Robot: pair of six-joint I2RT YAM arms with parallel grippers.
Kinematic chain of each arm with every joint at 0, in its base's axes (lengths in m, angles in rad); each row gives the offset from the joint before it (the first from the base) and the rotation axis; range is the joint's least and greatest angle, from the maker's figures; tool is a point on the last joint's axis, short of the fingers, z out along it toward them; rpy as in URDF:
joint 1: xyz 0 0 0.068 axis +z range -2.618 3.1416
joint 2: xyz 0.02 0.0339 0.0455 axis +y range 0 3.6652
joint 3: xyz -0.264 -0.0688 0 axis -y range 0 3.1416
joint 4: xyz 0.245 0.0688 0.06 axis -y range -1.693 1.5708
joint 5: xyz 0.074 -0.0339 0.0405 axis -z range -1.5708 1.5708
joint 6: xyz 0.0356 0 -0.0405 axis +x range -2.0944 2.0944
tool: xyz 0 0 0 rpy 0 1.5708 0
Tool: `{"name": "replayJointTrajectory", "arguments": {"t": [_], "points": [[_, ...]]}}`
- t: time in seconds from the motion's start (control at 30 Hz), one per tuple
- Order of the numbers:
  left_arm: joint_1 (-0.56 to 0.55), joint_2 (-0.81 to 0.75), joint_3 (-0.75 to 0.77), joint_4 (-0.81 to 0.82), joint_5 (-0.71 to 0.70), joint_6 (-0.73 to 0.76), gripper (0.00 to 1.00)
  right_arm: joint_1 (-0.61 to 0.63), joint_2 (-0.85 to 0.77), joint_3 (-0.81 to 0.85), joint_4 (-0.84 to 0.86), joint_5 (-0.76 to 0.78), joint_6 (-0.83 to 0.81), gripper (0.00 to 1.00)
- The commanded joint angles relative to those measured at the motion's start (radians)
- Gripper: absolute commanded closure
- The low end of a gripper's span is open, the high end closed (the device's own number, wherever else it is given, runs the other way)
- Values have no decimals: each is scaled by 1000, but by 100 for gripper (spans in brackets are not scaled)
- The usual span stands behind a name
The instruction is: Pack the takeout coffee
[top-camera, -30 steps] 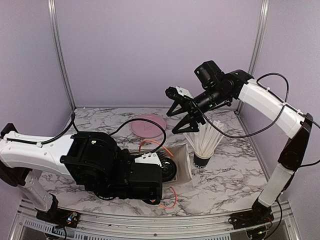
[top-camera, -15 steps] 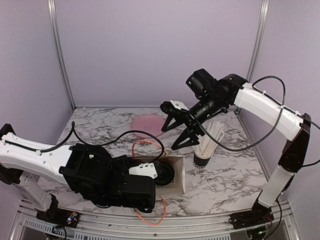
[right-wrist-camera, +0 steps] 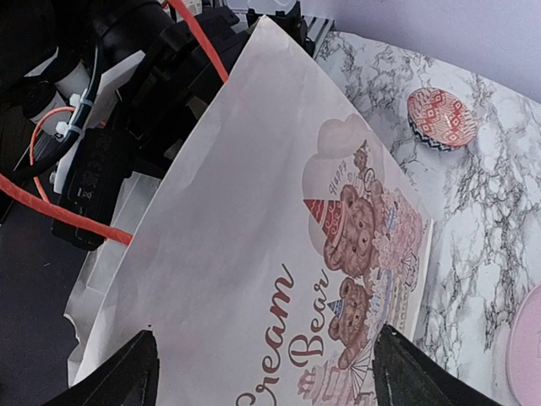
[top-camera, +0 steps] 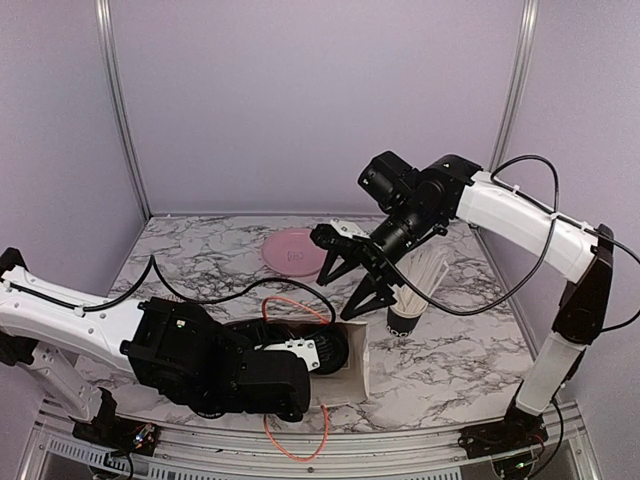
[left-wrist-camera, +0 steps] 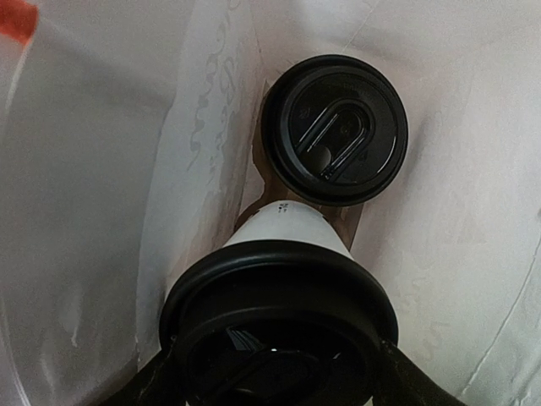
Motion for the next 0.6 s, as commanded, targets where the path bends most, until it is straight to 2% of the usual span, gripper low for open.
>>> {"name": "replayJointTrajectory", "arguments": {"t": [0.0,0.17,0.4,0.57], "points": [[9,-39,-20,16,-3,71,54,-11,38,107,-16,1,17,15],[8,-36,-24,-43,19,62,55,-32,123,236,31,15,105,16],[10,-35,-68,-54,-55,44,55,-24,264,320,204,198,296,17],[29,-48,-107,-36,-32,18,55,-11,397,397,331,327,470,17]]}}
